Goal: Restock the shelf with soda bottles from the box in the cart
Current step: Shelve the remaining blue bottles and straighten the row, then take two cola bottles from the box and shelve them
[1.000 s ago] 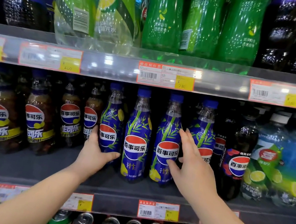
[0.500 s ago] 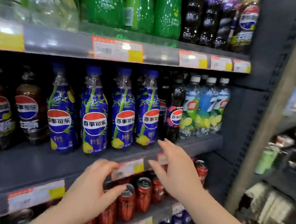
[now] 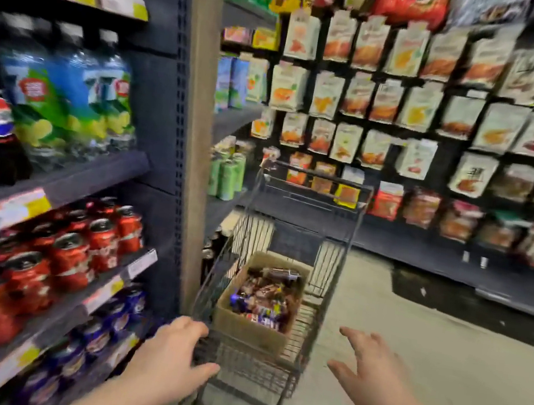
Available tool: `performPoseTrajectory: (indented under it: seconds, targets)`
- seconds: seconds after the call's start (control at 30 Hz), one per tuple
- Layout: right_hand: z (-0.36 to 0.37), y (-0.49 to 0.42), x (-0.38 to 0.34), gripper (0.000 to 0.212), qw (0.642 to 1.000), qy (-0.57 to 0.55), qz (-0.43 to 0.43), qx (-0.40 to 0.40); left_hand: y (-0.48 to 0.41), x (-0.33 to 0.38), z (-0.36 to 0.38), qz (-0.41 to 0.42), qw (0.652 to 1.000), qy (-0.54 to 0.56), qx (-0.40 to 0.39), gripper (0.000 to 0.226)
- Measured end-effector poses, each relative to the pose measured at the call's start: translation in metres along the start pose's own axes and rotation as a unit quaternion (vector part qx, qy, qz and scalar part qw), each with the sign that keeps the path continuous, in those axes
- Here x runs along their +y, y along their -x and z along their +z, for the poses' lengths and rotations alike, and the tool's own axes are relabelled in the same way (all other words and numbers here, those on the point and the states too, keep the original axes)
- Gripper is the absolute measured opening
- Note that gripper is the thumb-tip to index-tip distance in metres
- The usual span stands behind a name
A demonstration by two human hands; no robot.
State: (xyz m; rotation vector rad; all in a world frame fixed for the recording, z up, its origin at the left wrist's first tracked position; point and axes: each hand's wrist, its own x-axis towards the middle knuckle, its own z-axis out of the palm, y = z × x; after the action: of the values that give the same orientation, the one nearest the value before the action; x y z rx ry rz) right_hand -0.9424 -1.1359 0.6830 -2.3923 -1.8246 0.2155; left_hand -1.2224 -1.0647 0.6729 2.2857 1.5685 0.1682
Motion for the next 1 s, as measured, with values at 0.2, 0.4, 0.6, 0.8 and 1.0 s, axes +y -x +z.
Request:
performPoseTrajectory:
  seconds: [0.2, 0.4, 0.6, 0.8, 1.0]
  targets:
    - [-0.002, -0.015, 0.125, 0.058, 0.998, -0.01, 0.041, -0.047, -0.077, 0.102, 0.062, -0.004, 0.997, -0.008, -0.081, 0.067]
    - [-0.015, -0.063, 0.213, 0.058, 0.998, 0.002, 0.025, -0.066, -0.133, 0.184, 0.109, -0.038, 0.99, 0.001, -0.137, 0.067]
    - [-0.011, -0.124, 0.224, 0.056, 0.994, -0.001, -0.044, -0.101, -0.165, 0.196, 0.12, -0.1, 0.988, 0.005, -0.116, 0.061]
    - [0.002, -0.201, 0.207, 0.055, 0.983, 0.001, -0.118, -0.138, -0.205, 0.165, 0.132, -0.181, 0.977, 0.047, -0.104, 0.06]
    - [-0.004, -0.29, 0.218, 0.055, 0.974, 0.046, -0.141, -0.171, -0.274, 0.144, 0.156, -0.246, 0.954, 0.098, -0.14, 0.057]
